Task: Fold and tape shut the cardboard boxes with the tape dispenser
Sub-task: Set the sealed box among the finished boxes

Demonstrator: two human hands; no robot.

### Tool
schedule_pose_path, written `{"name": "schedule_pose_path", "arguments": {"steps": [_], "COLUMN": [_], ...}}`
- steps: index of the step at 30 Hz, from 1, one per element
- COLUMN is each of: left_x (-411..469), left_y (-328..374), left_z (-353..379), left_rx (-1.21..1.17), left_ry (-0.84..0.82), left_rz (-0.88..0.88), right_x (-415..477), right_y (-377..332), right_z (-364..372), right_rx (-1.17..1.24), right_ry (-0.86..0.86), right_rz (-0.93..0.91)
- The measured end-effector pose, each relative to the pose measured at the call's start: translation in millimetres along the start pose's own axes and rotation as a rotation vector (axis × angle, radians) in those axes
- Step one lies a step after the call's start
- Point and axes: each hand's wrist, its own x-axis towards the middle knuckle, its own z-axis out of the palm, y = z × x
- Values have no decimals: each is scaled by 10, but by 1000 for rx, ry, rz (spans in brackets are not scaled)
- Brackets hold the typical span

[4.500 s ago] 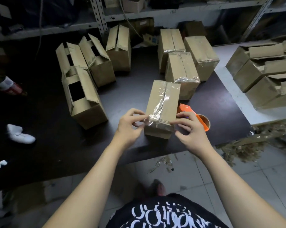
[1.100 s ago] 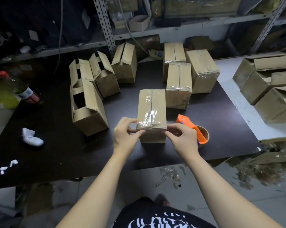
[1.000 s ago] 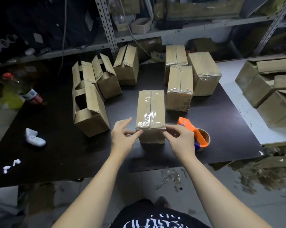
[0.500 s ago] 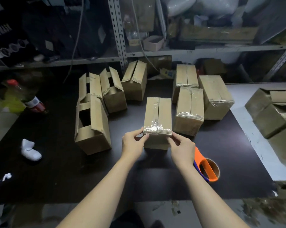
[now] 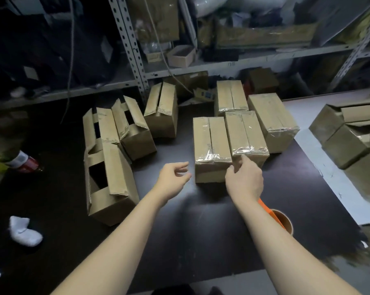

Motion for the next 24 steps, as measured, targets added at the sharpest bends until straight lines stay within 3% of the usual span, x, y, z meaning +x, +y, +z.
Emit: {"name": "schedule_pose_path", "arguments": {"steps": [3, 5, 10, 14, 18, 24], "left_x": [-364, -657, -1067, -873, -450, 20], "left_y": [138, 255, 149, -331, -693, -895], "left_z": [-445, -839, -2011, -2694, -2919, -2664], "left_rx": [-141, -206, -78, 59, 108, 42], "left_ry": [-18, 3, 315, 556, 466, 163], "left_rz": [93, 168, 240, 46, -34, 15], "right_x": [-170, -237, -563, -992, -1308, -1667], "right_y": [-120, -230, -724, -1051, -1263, -1191], "right_z": [-8, 94, 395, 673, 939, 1273], "right_rx": [22, 7, 46, 147, 166, 309], "right_ry": [98, 54, -324, -562, -703, -496], "right_rz": [-172, -324, -505, -551, -493, -310]}}
